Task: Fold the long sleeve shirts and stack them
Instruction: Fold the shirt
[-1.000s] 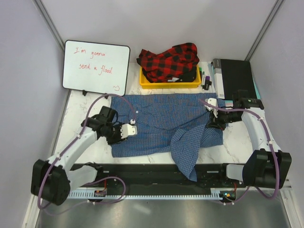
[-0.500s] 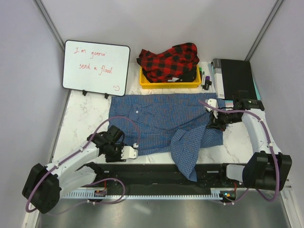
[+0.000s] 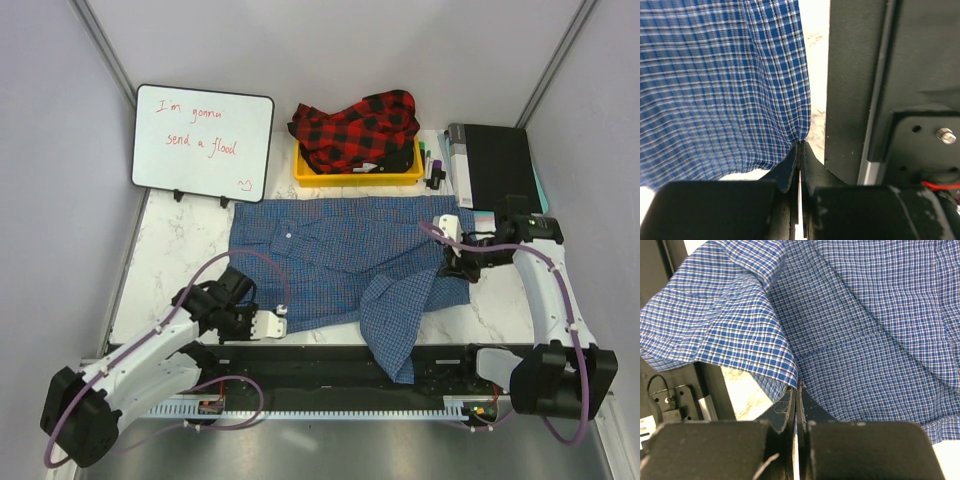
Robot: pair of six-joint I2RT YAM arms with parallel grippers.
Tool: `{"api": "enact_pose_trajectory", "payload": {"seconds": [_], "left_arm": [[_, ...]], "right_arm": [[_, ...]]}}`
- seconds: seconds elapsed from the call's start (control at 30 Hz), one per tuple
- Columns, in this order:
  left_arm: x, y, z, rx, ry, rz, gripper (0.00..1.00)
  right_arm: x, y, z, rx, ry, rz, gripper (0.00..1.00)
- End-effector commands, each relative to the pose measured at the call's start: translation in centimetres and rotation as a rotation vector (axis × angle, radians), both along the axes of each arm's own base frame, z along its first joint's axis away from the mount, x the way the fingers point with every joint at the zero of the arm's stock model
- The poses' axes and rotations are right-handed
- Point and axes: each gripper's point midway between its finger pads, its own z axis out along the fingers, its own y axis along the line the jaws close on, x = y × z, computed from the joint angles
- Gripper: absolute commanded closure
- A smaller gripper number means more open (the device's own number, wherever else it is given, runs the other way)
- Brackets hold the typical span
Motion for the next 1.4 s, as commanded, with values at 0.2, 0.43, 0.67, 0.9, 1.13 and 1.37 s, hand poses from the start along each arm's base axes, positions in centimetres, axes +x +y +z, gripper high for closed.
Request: {"api": "enact_pose_trajectory", "payload": {"seconds": [0.2,0.43,0.67,0.9,1.13,1.37], "left_arm": [[-1.8,-1.9,7.3,-0.159,0.011,-0.062,0.98],[3.8,-1.8,11.9,-0.222,-0.155,0.063,0.98],[12.3,-1.6,13.6,-0.262,-0.207,0.218,0.98],[17.0,-0.8,11.4,-0.216,-0.212,0.256,0.98],[19.6,0.4,9.5,-0.187,-0.215,0.286,0.98],[20.3,0.6,8.2,-0.181,-0.192,0.301,0.98]], "right_arm": [[-2.5,0.0,3.3,-0.031,-0.088,-0.004,1.0],[2.6,-1.4,6.8,-0.032,-0.153,-0.073,1.0],[7.3,-1.7,6.7,-0.024,-0.167,-0.043,1.0],[12.0,-0.6,5.7,-0.021,-0.167,-0.011,1.0],[15.2,0.0,3.5,-0.055,-0.147,0.001,1.0],[17.0,0.0,2.1,-0.086,-0.147,0.009,1.0]]}}
